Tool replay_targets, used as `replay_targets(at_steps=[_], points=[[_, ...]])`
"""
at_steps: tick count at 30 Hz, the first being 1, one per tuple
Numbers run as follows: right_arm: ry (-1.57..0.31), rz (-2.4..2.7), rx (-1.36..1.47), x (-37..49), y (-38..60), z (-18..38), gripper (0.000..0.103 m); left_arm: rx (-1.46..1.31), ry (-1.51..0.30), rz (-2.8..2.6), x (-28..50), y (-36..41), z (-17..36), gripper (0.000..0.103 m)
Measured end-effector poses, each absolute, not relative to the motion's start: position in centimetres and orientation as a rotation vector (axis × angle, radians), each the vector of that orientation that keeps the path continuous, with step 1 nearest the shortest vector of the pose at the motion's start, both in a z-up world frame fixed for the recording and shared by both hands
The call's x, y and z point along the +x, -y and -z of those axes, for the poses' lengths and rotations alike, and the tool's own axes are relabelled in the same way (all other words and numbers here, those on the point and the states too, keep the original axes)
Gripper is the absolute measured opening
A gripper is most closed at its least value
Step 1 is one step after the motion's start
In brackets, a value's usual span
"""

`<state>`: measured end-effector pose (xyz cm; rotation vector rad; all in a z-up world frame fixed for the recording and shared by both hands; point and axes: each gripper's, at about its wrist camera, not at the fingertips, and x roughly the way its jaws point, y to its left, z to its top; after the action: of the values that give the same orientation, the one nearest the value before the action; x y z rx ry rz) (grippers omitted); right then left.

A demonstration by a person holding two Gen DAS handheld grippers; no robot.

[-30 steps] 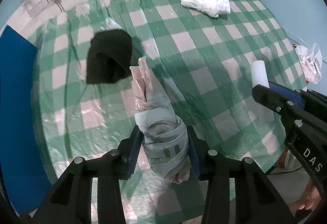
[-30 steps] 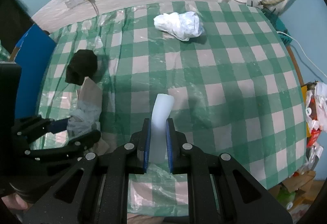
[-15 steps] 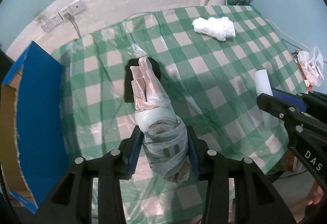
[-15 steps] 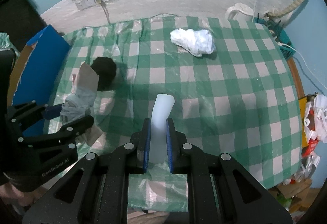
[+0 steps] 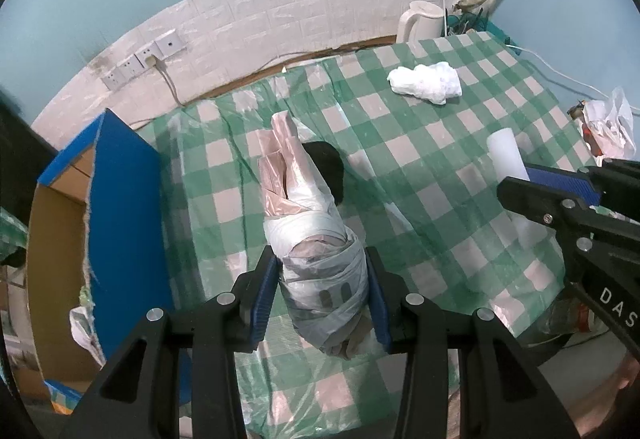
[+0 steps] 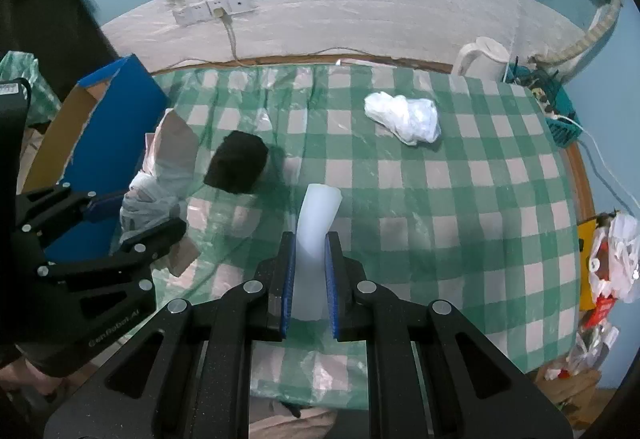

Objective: Organize soft objects
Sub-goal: 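Carry the wrapped pink bundle with the left tool while the right tool carries the foam block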

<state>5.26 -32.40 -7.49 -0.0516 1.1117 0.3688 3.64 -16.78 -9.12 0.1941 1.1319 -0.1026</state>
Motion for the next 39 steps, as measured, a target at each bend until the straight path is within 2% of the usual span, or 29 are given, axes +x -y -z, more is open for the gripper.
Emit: replay_targets(at_steps=[20, 39], points=[[-1.059, -0.48, -0.097, 4.5, 26.5, 3.8, 0.012, 0.196, -1.044, 0.033, 1.9, 11.4, 5.5, 0.043], [-1.028, -0.583, -0.16, 4.6, 18.5, 1.3, 0.012, 0.112, -1.018, -0.062, 0.1, 3.5, 4.2, 0.043]])
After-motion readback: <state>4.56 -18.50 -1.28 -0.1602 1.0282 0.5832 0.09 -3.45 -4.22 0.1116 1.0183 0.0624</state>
